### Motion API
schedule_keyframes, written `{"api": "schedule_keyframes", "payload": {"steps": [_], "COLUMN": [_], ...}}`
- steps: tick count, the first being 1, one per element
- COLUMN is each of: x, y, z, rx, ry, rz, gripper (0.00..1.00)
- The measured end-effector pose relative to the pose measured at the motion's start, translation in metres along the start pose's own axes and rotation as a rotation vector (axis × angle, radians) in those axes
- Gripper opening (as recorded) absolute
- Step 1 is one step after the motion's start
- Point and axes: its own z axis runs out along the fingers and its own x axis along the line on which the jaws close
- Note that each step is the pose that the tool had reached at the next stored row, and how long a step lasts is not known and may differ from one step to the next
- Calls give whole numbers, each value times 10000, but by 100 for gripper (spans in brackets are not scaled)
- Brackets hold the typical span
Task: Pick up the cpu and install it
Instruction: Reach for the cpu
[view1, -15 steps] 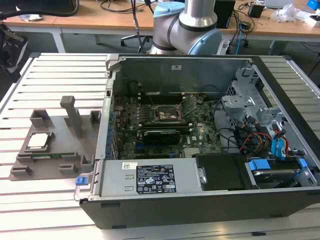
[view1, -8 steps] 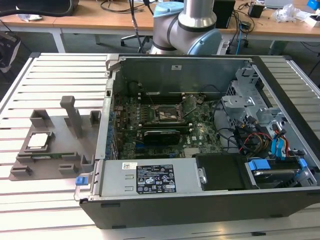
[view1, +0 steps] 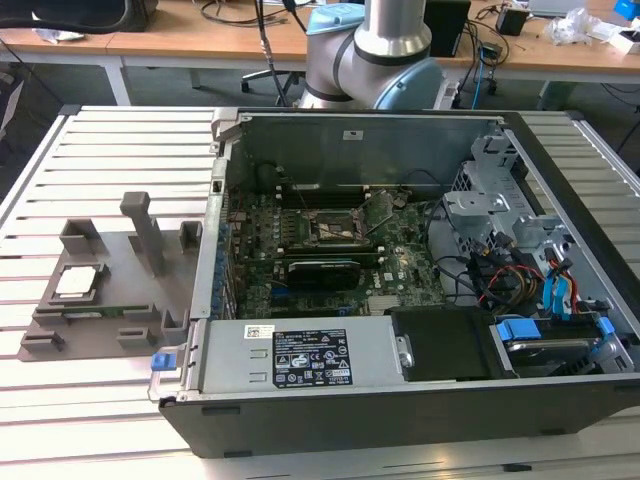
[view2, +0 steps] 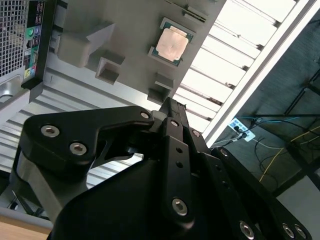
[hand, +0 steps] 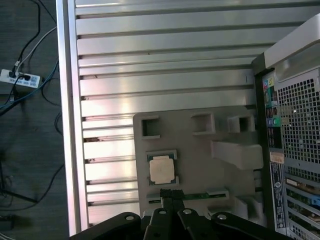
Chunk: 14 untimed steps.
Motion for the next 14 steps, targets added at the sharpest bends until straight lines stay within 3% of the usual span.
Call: {"api": "schedule_keyframes", "payload": {"steps": [14], "x": [227], "y": [-17], "z": [-4], "rx": [0], "ry": [-1], "rz": [0], "gripper": [11]}}
